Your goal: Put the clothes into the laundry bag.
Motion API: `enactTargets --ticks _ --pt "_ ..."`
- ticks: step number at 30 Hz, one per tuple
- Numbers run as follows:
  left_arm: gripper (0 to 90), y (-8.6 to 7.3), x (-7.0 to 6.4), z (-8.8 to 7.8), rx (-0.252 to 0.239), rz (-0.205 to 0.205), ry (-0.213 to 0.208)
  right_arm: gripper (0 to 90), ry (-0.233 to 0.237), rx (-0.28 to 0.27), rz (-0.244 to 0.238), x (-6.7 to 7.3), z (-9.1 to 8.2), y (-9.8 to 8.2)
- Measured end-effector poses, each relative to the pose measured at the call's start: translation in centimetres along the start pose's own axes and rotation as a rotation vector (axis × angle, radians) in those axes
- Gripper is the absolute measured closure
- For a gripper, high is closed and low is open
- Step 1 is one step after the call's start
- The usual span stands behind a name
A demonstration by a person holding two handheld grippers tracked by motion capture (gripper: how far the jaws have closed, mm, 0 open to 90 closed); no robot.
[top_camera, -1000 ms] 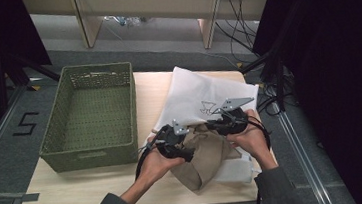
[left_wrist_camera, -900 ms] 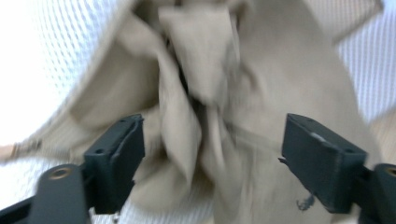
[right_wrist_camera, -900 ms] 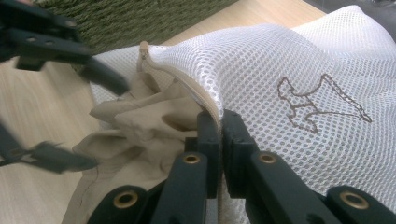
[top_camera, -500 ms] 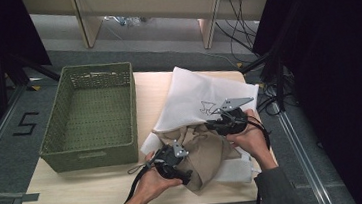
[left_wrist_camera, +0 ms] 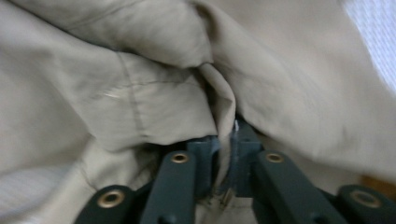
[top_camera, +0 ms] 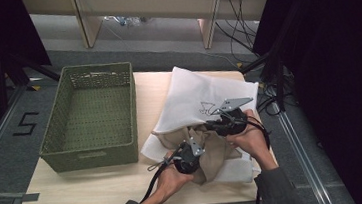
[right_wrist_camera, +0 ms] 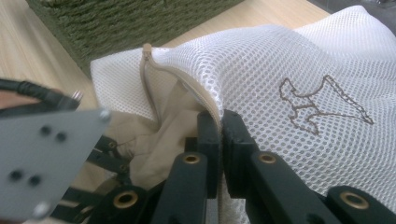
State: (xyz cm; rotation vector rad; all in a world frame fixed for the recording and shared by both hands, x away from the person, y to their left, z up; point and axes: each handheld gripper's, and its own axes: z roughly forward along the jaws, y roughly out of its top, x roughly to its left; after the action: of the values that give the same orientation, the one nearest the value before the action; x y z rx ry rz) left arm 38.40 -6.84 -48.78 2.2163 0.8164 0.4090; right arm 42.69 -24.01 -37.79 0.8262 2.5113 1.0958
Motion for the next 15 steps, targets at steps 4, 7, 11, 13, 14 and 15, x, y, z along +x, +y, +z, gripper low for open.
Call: enactTargets --ticks 4,7,11,13,14,15 --pt "83.8 2.1 2.0 0.1 -0.059 -0.043 0.072 88.0 -0.001 -0.004 0.002 0.1 -0.2 0.0" --pt "83.3 3.2 3.5 0.8 -0.082 -0.112 0.093 88.0 -0.005 -0.006 0.004 0.1 -0.3 0.2" --pt "78.2 2.9 3.9 1.8 -0.052 -0.119 0.080 88.0 -0.005 -0.004 0.007 -0.2 -0.4 0.0" --pt "70.8 2.5 3.7 1.5 -0.053 -0.132 0.052 88.0 -0.006 0.001 0.020 -0.3 -0.3 -0.2" --pt "66.8 2.3 3.7 1.1 -0.042 -0.116 0.035 88.0 -0.006 0.002 0.026 -0.3 -0.4 -0.3" --pt "61.6 2.1 3.6 0.6 -0.029 -0.101 0.024 88.0 -0.005 -0.001 0.018 -0.4 -0.4 -0.3"
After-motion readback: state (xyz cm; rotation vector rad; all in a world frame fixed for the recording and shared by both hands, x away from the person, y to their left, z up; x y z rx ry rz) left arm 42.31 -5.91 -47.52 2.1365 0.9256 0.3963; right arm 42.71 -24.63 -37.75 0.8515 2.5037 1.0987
